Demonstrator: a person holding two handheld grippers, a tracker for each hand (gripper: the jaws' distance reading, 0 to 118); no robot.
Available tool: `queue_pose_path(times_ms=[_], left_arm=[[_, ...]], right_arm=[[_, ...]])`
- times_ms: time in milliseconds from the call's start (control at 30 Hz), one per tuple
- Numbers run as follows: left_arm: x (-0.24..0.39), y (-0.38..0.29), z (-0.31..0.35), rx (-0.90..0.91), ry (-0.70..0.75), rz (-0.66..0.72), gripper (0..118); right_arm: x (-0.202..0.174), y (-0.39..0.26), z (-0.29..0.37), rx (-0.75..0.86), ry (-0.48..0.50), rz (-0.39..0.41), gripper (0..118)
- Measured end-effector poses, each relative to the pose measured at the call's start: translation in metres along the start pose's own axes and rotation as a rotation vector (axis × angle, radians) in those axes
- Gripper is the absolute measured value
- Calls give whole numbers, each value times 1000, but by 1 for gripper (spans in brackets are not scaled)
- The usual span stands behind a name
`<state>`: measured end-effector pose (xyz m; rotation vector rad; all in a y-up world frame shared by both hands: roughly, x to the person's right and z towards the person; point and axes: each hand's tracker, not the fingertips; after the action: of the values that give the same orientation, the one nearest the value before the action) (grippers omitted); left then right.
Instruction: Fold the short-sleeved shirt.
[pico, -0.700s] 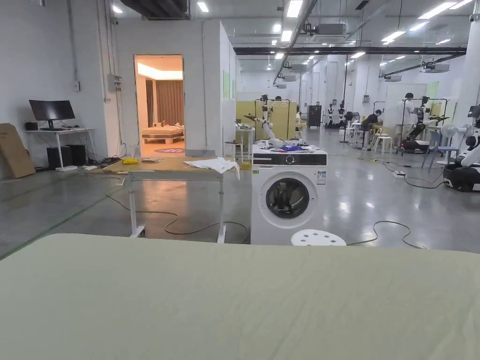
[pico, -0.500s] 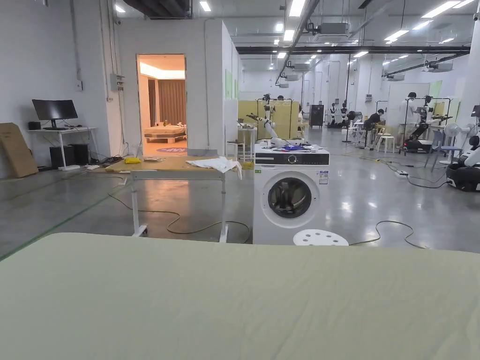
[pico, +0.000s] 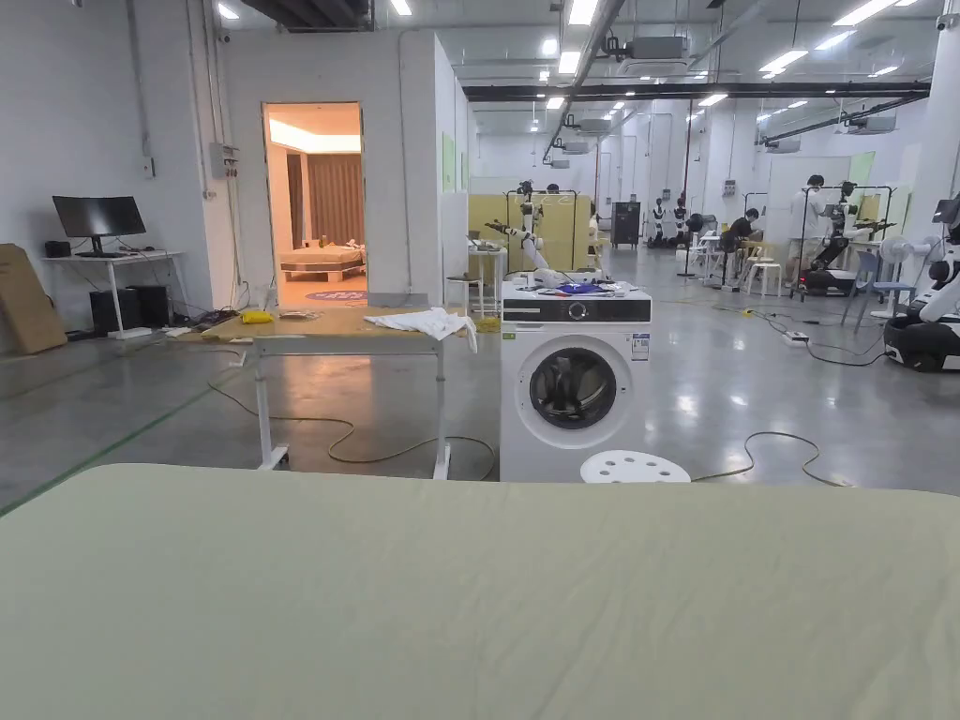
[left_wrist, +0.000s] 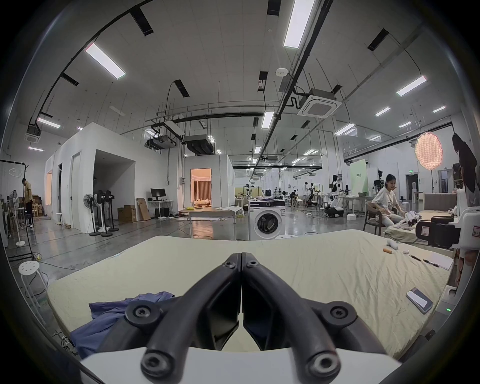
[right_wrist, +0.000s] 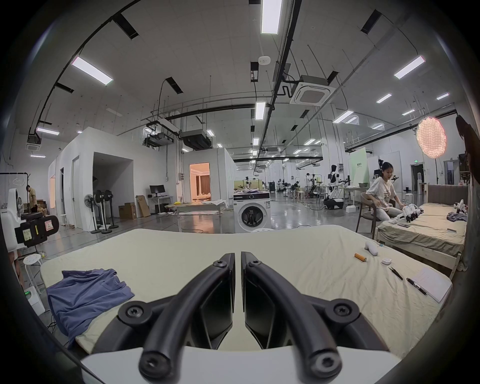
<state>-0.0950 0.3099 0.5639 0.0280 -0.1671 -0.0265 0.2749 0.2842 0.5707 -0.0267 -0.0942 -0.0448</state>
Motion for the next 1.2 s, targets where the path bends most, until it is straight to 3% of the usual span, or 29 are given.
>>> queue_pose_path(times_ms=[233, 267, 333, 433, 533, 667, 700, 733, 800, 867, 933, 967, 1067, 1100, 1167, 1200], left_arm=[[-4, 11, -4, 3, 16, -19, 0], [-4, 14, -4, 9, 21, -18, 0], [-1, 16, -3, 31, 27, -32, 0], [19, 6, -5, 47, 40, -267, 0], [50, -27, -15, -42, 116, -707, 0], [52, -86, -7, -132, -30, -1172, 0], [50, -99, -4, -152, -67, -1253, 0], [48, -107, -1, -165, -98, -1312, 0], [43, -117, 3, -186, -148, -1368, 0], [44, -113, 2, -185, -133, -1321, 0], [41, -83, -4, -132, -100, -1050, 0], [37, -64, -7, -121, -81, -878, 0], [8, -11, -9, -60, -53, -330, 0], [-7, -1, -7, -44, -60, -130, 0], [-36, -1, -5, -28, -77, 197, 0], [-42, -8, -4, -30, -72, 305, 0]], right_arm=[[5, 6, -1, 11, -21, 1, 4], [4, 9, -2, 19, -29, 12, 4], [-1, 13, -1, 43, -73, 108, 4], [-24, 6, -2, 44, -131, 423, 4], [-45, -18, -2, 2, -161, 771, 4], [-38, -56, 5, -38, -49, 1313, 4], [-67, -96, 8, -50, -19, 1441, 4], [-68, -104, 11, -57, 9, 1522, 4], [-65, -100, 17, -83, 81, 1584, 5], [-77, -145, 18, -85, 73, 1541, 5], [-97, -134, 11, -78, 10, 1384, 5], [-82, -117, 8, -66, -19, 1258, 5], [-93, -51, 5, -54, -51, 712, 4], [-79, -26, 0, -52, -64, 508, 4], [-65, 3, 2, -48, -72, 167, 4], [-57, 9, 5, -61, -25, 37, 4]])
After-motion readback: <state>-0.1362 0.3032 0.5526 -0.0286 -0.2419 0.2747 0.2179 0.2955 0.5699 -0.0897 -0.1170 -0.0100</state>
